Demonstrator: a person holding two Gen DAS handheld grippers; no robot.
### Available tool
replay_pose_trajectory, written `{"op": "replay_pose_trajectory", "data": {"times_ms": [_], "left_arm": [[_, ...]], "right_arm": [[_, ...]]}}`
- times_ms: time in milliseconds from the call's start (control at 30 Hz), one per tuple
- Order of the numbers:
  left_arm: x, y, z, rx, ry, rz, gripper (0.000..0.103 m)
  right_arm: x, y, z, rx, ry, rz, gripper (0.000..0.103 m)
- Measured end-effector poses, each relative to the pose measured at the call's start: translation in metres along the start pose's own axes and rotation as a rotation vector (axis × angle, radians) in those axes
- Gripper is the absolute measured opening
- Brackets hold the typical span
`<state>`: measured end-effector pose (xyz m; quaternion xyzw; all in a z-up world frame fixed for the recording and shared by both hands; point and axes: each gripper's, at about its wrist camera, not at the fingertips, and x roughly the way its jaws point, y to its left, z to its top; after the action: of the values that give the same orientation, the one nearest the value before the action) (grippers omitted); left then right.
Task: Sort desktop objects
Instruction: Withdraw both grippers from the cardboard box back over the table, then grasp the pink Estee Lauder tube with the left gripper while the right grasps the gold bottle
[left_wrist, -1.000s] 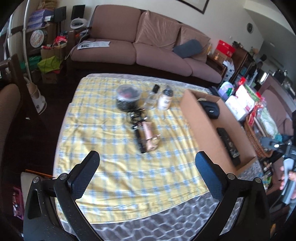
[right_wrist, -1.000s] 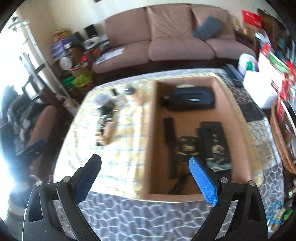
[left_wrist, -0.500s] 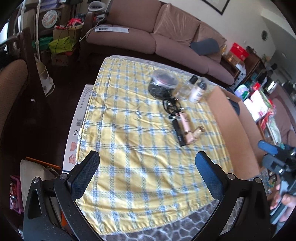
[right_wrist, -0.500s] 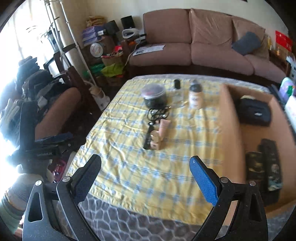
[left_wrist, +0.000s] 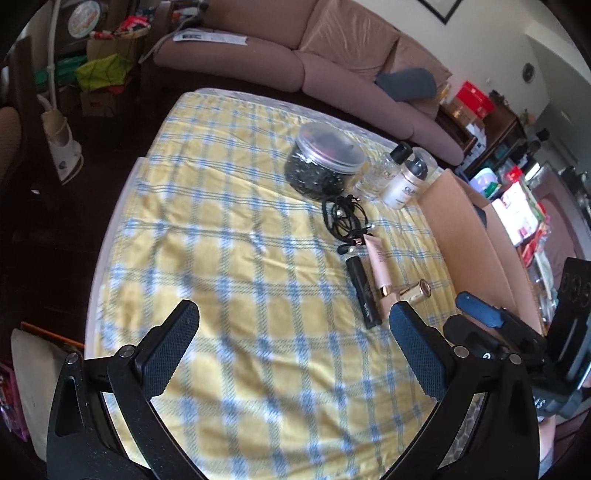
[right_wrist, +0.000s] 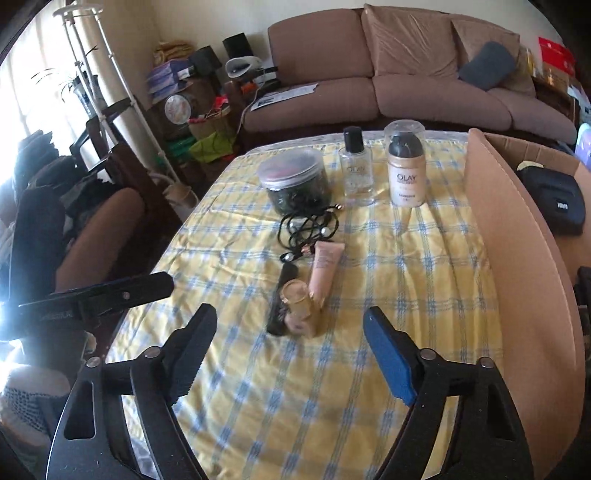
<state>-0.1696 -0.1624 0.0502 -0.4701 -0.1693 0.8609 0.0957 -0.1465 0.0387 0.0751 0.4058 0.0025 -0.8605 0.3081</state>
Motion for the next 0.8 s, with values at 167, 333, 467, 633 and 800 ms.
{"op": "replay_pose_trajectory", "data": {"times_ms": [167, 333, 467, 633, 800], "left_arm": [[0.021, -0.009, 0.014, -0.014, 0.018, -0.040, 0.103], [0.028, -0.013, 0.022, -0.014, 0.009, -0.043, 0.103], [0.035, -0.013, 0.027, -0.023, 0.017, -0.053, 0.102], [0.041, -0.031, 0.032, 0.011, 0.009, -0.059, 0.098], [0.064, -0.078, 0.035, 0.142, 0.018, -0.003, 0.090]], "right_arm": [[0.015, -0.010, 0.002, -0.010, 0.001, 0.014, 0.056], [0.036, -0.010, 0.003, -0.018, 0.014, 0.022, 0.053], [0.048, -0.008, 0.002, -0.044, 0.029, 0.023, 0.018], [0.020, -0.005, 0.003, -0.089, 0.020, -0.017, 0.018], [-0.049, -0.017, 0.002, -0.053, -0.032, -0.009, 0.018]]}}
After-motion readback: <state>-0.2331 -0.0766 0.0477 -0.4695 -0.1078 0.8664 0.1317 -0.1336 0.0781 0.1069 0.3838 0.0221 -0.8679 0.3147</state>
